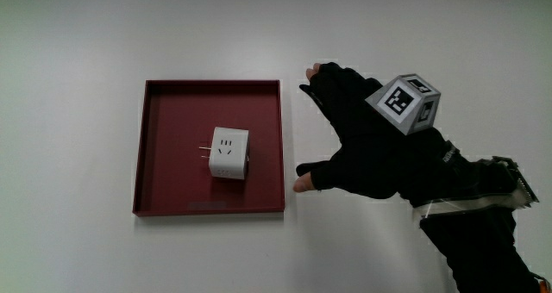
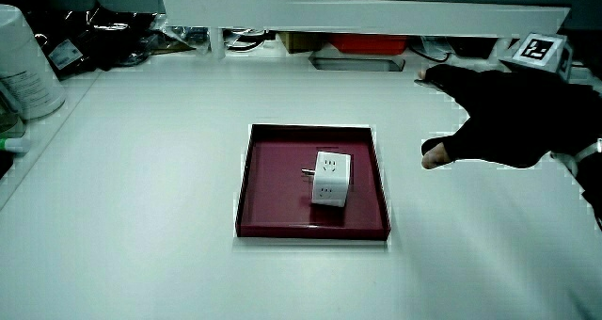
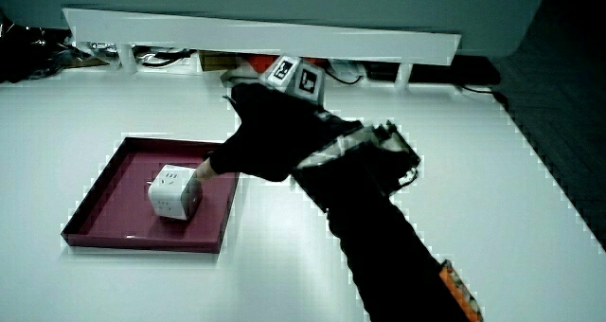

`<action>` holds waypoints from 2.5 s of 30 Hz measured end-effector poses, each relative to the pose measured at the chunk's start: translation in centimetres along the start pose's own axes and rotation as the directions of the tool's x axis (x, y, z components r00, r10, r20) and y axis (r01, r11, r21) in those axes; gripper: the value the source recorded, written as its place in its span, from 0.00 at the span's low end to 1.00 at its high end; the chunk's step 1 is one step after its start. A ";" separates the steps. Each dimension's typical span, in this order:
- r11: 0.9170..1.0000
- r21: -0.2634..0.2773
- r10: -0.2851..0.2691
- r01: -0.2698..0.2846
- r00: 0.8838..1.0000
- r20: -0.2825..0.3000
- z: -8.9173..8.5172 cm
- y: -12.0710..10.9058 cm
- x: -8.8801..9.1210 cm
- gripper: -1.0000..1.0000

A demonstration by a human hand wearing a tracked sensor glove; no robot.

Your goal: Pick socket

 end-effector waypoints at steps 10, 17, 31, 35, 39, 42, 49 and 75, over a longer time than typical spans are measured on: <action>0.997 -0.071 -0.009 0.007 1.000 -0.027 -2.6 3.6 0.3 0.50; 0.999 -0.023 0.024 -0.022 0.995 0.096 -4.2 5.6 -0.1 0.50; 0.996 -0.085 -0.019 0.025 0.998 0.068 -8.2 10.2 0.8 0.50; 0.995 -0.098 -0.028 0.034 0.998 0.063 -9.2 11.3 1.0 0.50; 0.992 -0.118 -0.038 0.043 0.998 0.050 -10.3 12.2 1.2 0.50; 0.990 -0.130 -0.056 0.061 0.998 0.042 -11.2 13.0 1.7 0.50; 0.991 -0.112 -0.074 0.077 0.997 0.026 -11.9 13.7 2.5 0.53; 0.995 0.093 0.039 -0.039 0.999 0.007 -10.5 11.7 1.6 1.00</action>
